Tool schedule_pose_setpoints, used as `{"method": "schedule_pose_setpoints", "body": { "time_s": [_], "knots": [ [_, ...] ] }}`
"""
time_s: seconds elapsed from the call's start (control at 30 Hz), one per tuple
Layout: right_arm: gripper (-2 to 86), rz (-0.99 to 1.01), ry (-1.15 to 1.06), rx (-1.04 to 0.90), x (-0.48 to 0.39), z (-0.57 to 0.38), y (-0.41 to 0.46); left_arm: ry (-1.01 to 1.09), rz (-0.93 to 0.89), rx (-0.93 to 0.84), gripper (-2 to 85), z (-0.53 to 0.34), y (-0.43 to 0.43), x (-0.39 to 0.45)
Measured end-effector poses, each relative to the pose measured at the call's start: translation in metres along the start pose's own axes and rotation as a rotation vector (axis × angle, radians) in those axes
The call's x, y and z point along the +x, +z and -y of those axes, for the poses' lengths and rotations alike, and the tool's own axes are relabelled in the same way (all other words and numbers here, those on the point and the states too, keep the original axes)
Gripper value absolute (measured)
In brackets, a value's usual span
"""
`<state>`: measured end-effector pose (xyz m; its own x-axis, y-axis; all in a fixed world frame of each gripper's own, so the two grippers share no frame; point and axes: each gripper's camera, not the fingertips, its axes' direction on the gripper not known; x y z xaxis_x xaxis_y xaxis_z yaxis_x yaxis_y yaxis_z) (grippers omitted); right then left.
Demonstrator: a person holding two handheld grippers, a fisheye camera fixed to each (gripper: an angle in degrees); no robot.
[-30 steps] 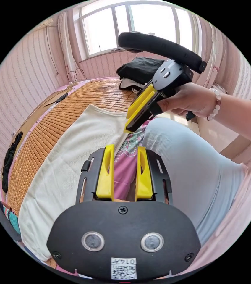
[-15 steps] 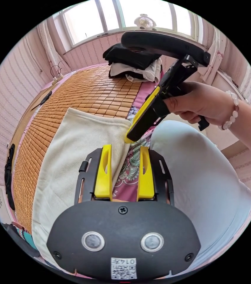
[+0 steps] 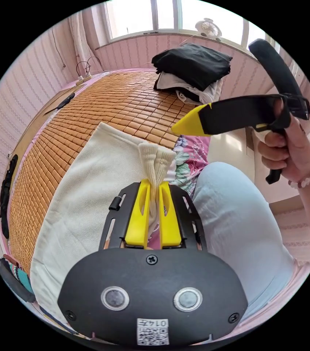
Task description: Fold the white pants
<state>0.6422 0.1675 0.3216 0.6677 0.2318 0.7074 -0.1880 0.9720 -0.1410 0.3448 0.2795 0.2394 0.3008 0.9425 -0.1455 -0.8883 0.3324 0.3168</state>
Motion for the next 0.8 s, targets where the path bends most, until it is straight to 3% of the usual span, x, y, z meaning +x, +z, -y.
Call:
{"method": "schedule_pose_setpoints", "body": {
  "time_s": [0.07,0.17,0.33,0.47,0.67,0.8],
  "knots": [
    [18.8,0.112,0.102,-0.036,0.033,0.002,0.002,-0.014,-0.028,0.045,4.0,-0.009,-0.019,-0.002],
    [22.0,0.294,0.211,0.002,0.066,0.003,0.009,-0.024,-0.072,0.100,3.9,-0.030,-0.046,0.003],
    [23.3,0.398,0.352,-0.036,0.096,0.009,0.028,-0.006,-0.101,0.148,3.9,-0.064,-0.080,0.025],
    [21.1,0.532,0.402,0.021,0.110,0.014,0.019,0.076,-0.037,0.147,4.0,-0.082,-0.088,0.045],
    [12.5,0.396,0.288,-0.162,0.102,0.026,0.038,0.069,-0.071,0.134,4.0,-0.099,-0.091,0.043],
    [6.6,0.363,0.222,-0.092,0.096,0.031,0.014,0.041,-0.074,0.155,4.0,-0.109,-0.096,0.037]
  ]
}}
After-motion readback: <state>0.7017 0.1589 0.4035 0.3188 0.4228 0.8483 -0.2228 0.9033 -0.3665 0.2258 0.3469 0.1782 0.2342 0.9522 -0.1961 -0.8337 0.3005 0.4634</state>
